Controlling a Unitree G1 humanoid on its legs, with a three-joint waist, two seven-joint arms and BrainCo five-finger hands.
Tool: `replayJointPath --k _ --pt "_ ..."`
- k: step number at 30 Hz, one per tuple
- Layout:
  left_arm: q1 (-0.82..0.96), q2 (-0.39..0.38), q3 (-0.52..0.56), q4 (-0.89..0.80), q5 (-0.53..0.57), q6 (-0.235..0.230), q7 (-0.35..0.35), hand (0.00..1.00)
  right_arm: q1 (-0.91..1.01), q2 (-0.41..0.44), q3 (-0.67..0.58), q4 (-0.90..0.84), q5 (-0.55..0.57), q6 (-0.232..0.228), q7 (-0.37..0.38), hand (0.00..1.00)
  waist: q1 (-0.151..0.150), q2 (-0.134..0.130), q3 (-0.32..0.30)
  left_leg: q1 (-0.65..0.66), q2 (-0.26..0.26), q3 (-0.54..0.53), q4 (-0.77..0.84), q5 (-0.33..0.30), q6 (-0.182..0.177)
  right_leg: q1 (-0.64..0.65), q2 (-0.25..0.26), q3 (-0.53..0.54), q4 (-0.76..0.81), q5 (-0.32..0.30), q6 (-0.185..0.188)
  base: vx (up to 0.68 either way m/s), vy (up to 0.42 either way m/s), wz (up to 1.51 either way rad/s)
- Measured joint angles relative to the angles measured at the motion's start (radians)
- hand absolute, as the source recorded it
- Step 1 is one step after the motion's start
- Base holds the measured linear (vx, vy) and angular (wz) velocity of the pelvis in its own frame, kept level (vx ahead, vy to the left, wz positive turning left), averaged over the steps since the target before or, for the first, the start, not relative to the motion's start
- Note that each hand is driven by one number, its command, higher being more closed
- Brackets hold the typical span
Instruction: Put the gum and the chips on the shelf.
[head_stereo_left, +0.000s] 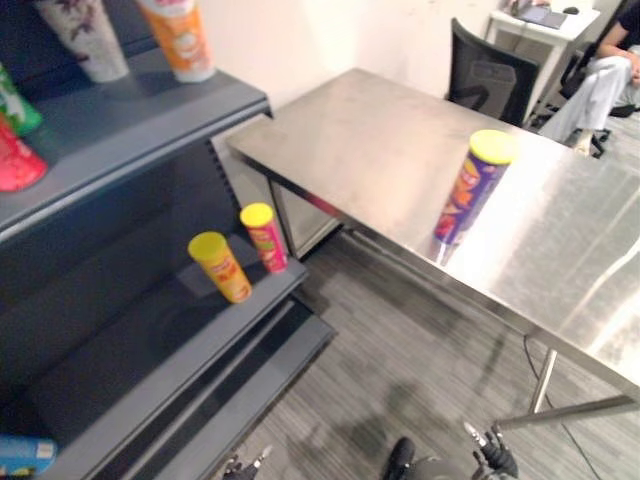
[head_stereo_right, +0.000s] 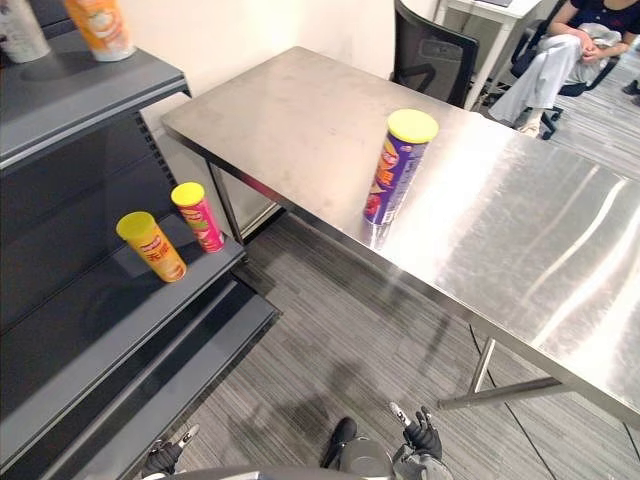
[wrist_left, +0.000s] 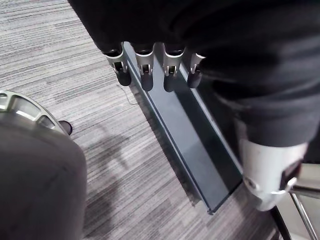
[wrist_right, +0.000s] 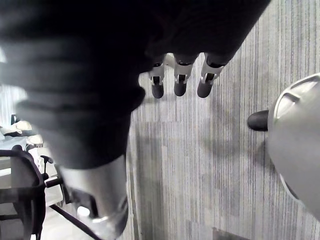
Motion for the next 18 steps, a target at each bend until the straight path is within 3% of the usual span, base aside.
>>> replayJointPath --k 6,10,13,16,18 --pt "-0.001 0.001 -0.001 0.000 0.004 0.000 -0.003 0.00 0.026 -0.008 -0.002 0.001 -0.002 0.000 -0.027 0.00 -0.005 -0.001 -0.001 0.002 -0.007 -0.001 0.002 0.032 -0.009 0.028 0.024 0.021 -0.101 0.053 -0.006 -0.07 0.007 -0.13" --pt "-0.002 0.002 -0.002 0.002 0.012 -0.001 -0.006 0.00 0.029 -0.008 -0.003 0.001 -0.005 0.000 -0.030 0.00 -0.009 -0.001 0.000 0.002 -0.012 -0.001 0.009 0.045 -0.008 0.028 0.025 0.040 -0.113 0.061 -0.007 -0.04 0.066 -0.14" --pt "-0.004 0.009 -0.020 0.002 0.012 -0.001 -0.006 0.00 0.029 -0.009 -0.007 0.000 -0.007 0.000 -0.039 0.00 -0.029 0.001 0.001 0.000 -0.006 -0.001 0.044 0.054 -0.004 0.019 0.015 0.046 -0.096 0.054 -0.016 -0.02 0.109 -0.13" --pt "-0.027 0.006 -0.024 0.005 0.011 0.000 -0.006 0.00 0.037 -0.009 -0.012 0.000 -0.007 0.000 -0.050 0.00 -0.034 0.007 0.007 -0.006 0.003 -0.003 0.087 0.081 0.000 -0.019 -0.013 0.060 -0.004 0.008 -0.026 -0.02 0.100 -0.15" --pt "-0.043 -0.002 -0.030 0.003 0.011 -0.002 -0.007 0.00 0.037 -0.009 -0.011 -0.002 -0.007 0.000 -0.058 0.00 -0.058 -0.003 0.015 -0.025 0.023 -0.030 0.165 0.112 0.006 -0.053 -0.050 0.067 0.102 -0.051 -0.032 0.00 0.015 0.01"
